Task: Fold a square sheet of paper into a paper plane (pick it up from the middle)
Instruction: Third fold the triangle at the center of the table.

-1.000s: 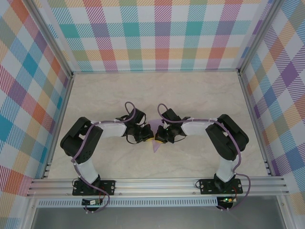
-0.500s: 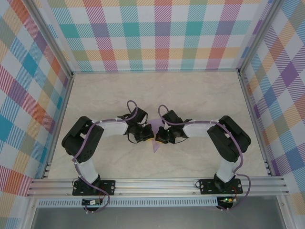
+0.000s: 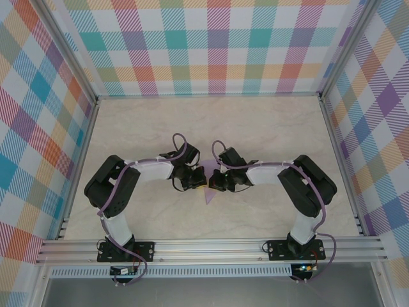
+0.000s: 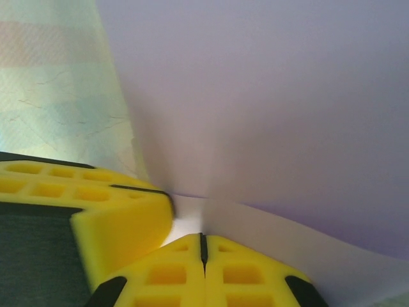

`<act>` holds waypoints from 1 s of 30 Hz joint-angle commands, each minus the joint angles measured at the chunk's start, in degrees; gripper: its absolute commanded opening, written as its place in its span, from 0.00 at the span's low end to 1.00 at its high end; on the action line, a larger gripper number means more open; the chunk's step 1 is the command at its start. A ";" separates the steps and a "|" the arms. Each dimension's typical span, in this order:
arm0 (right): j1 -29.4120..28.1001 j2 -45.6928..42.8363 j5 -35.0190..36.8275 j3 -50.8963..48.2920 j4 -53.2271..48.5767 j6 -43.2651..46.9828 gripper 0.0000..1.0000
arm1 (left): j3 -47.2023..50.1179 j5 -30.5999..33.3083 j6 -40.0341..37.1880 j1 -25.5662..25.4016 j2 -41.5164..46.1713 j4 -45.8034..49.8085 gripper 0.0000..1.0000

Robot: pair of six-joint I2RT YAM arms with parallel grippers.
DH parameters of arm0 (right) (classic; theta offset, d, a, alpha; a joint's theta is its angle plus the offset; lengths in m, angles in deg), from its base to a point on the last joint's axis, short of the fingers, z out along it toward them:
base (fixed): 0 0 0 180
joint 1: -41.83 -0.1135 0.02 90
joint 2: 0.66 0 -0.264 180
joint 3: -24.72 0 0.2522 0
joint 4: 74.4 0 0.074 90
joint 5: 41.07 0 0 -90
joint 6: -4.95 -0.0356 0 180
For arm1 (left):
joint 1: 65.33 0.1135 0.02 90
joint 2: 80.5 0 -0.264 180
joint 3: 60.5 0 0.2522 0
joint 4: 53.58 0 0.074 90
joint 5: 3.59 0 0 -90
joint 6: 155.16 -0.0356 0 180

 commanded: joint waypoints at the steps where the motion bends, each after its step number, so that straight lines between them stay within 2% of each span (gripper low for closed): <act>1: 0.38 -2.02 2.81 -4.01 0.66 2.11 0.02 | 1.81 8.57 -1.35 -0.40 -4.08 9.31 0.00; 7: 1.12 -5.12 4.41 -9.82 2.73 3.88 0.02 | 1.71 9.76 -2.01 -0.40 -4.74 10.26 0.00; 13: 1.71 -8.13 3.76 -5.42 1.03 5.30 0.03 | 1.24 9.04 -2.02 -0.40 -5.46 9.79 0.00; 21: 1.77 -1.71 1.93 -1.18 4.03 5.41 0.03 | 0.88 8.92 -2.24 -0.40 -5.86 10.03 0.00; 30: 5.11 -2.54 5.07 -8.08 5.23 5.94 0.03 | 1.32 9.45 -2.31 -0.40 -6.11 10.29 0.00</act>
